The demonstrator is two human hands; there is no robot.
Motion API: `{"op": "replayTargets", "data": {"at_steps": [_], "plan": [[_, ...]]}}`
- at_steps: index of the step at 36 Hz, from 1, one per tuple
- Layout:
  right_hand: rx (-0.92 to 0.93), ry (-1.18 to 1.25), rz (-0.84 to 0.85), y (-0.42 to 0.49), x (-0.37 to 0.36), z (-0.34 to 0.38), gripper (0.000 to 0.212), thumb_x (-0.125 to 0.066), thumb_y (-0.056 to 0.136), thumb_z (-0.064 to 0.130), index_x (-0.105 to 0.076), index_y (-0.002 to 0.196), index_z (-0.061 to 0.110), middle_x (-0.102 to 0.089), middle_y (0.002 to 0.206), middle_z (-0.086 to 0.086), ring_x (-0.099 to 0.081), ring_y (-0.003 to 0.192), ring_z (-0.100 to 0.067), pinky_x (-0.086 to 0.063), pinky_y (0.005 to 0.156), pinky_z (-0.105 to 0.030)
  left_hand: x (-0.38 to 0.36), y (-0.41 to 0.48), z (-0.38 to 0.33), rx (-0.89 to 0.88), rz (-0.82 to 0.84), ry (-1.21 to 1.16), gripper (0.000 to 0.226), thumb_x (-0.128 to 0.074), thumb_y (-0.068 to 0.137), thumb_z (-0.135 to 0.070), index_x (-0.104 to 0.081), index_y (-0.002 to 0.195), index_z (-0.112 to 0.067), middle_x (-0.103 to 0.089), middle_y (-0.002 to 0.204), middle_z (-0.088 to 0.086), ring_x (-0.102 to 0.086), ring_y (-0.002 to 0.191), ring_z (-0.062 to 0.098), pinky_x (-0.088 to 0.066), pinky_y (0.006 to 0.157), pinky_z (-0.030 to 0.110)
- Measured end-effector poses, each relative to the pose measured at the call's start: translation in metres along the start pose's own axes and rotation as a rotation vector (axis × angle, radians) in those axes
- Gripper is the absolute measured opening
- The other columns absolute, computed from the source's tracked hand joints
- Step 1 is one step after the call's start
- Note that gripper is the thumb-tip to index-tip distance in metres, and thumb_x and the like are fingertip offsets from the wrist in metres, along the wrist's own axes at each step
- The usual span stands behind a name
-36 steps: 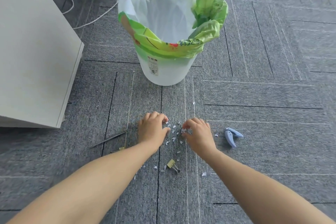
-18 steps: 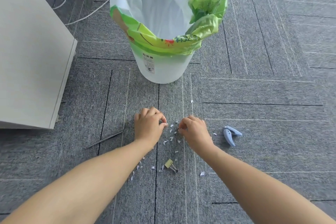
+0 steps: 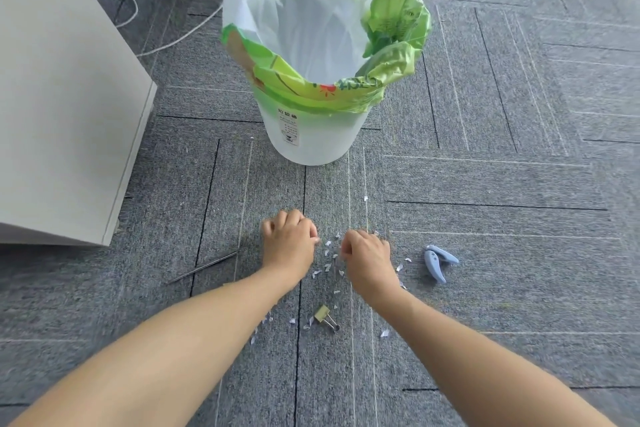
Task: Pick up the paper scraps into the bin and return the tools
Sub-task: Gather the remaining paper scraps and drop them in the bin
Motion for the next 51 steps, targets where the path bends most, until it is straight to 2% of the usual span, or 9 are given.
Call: {"op": "replayTargets", "data": {"at_steps": [5, 11, 17, 20, 24, 30, 36, 42, 51], "plan": [[0.034, 0.186, -0.089, -0.006, 0.027, 0.008, 0.012, -0.058, 0.093, 0.024, -0.053, 0.082, 0.027, -0.057, 0.086, 0.013, -0.05, 0.084, -0.01, -0.031, 0.087, -0.032, 0.018, -0.009, -0.001, 0.006, -0.007, -0.203, 0.006, -0.056, 0.092, -0.038, -0.059, 0.094, -0.033, -0.05, 0.11, -0.014, -0.039, 0.114, 0.011, -0.025, 0.102, 0.037], [0.194, 0.366, -0.327, -0.011, 0.095, 0.041, 0.01, -0.065, 0.089, 0.023, -0.056, 0.085, 0.026, -0.057, 0.083, 0.016, -0.051, 0.081, -0.006, -0.033, 0.084, -0.031, 0.083, -0.015, 0.003, -0.029, -0.082, -0.506, 0.007, -0.063, 0.088, -0.034, -0.058, 0.087, -0.03, -0.05, 0.101, -0.016, -0.045, 0.109, 0.009, -0.034, 0.105, 0.038], [0.429, 0.493, -0.683, -0.008, 0.195, 0.092, 0.018, -0.069, 0.084, 0.016, -0.055, 0.083, 0.027, -0.057, 0.08, 0.014, -0.053, 0.073, -0.007, -0.043, 0.08, -0.044, 0.2, -0.008, -0.034, -0.287, -0.382, -0.615, 0.009, -0.064, 0.089, -0.031, -0.062, 0.088, -0.022, -0.047, 0.096, -0.019, -0.047, 0.096, 0.006, -0.038, 0.09, 0.024], [0.49, 0.498, -0.8, 0.007, 0.241, 0.116, 0.018, -0.067, 0.082, 0.019, -0.053, 0.082, 0.03, -0.055, 0.076, 0.019, -0.052, 0.069, -0.007, -0.046, 0.075, -0.051, 0.25, 0.01, -0.05, -0.357, -0.582, -0.561, 0.012, -0.065, 0.088, -0.03, -0.065, 0.089, -0.018, -0.048, 0.095, -0.008, -0.05, 0.097, 0.015, -0.04, 0.09, 0.033], [0.387, 0.366, -0.705, 0.048, 0.27, 0.13, 0.008, -0.069, 0.08, 0.027, -0.062, 0.08, 0.028, -0.062, 0.074, 0.02, -0.055, 0.071, -0.008, -0.047, 0.082, -0.049, 0.281, 0.048, -0.056, -0.284, -0.658, -0.401, 0.011, -0.065, 0.084, -0.033, -0.066, 0.088, -0.023, -0.047, 0.095, -0.008, -0.051, 0.099, 0.02, -0.038, 0.085, 0.034], [0.215, 0.103, -0.514, 0.081, 0.261, 0.117, 0.007, -0.066, 0.087, 0.035, -0.073, 0.086, 0.035, -0.068, 0.09, 0.013, -0.053, 0.104, -0.018, -0.038, 0.091, -0.038, 0.28, 0.085, -0.048, -0.11, -0.4, -0.175, 0.014, -0.058, 0.09, -0.035, -0.071, 0.095, -0.035, -0.071, 0.097, -0.016, -0.058, 0.105, 0.014, -0.026, 0.096, 0.038], [0.222, -0.022, -0.612, 0.061, 0.264, 0.118, 0.003, -0.07, 0.083, 0.035, -0.069, 0.085, 0.032, -0.059, 0.107, 0.008, -0.041, 0.105, -0.018, -0.018, 0.08, -0.034, 0.294, 0.077, -0.051, -0.173, -0.477, -0.072, 0.013, -0.065, 0.085, -0.044, -0.073, 0.089, -0.035, -0.067, 0.081, -0.018, -0.059, 0.095, 0.01, -0.022, 0.098, 0.04], [0.347, 0.094, -0.745, 0.036, 0.259, 0.119, 0.009, -0.065, 0.086, 0.038, -0.062, 0.093, 0.034, -0.058, 0.099, 0.013, -0.045, 0.1, -0.015, -0.022, 0.078, -0.034, 0.292, 0.047, -0.057, -0.314, -0.642, -0.133, 0.022, -0.068, 0.079, -0.054, -0.069, 0.091, -0.035, -0.066, 0.096, -0.016, -0.053, 0.099, 0.013, -0.026, 0.085, 0.034], [0.457, 0.099, -0.649, -0.006, 0.183, 0.078, 0.049, -0.067, 0.081, 0.03, -0.046, 0.126, 0.026, -0.055, 0.108, 0.01, -0.044, 0.098, -0.014, -0.027, 0.079, -0.032, 0.215, -0.005, -0.043, -0.492, -0.622, -0.436, 0.035, -0.073, 0.083, -0.022, -0.065, 0.116, -0.024, -0.065, 0.09, -0.012, -0.055, 0.087, 0.015, -0.045, 0.084, 0.039]]}}
Point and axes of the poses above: each hand's wrist, its own y-axis towards the middle knuckle, its own x-axis out of the back of the hand, z = x × y, the point moved 5 cm from there along y, towards the middle knuckle
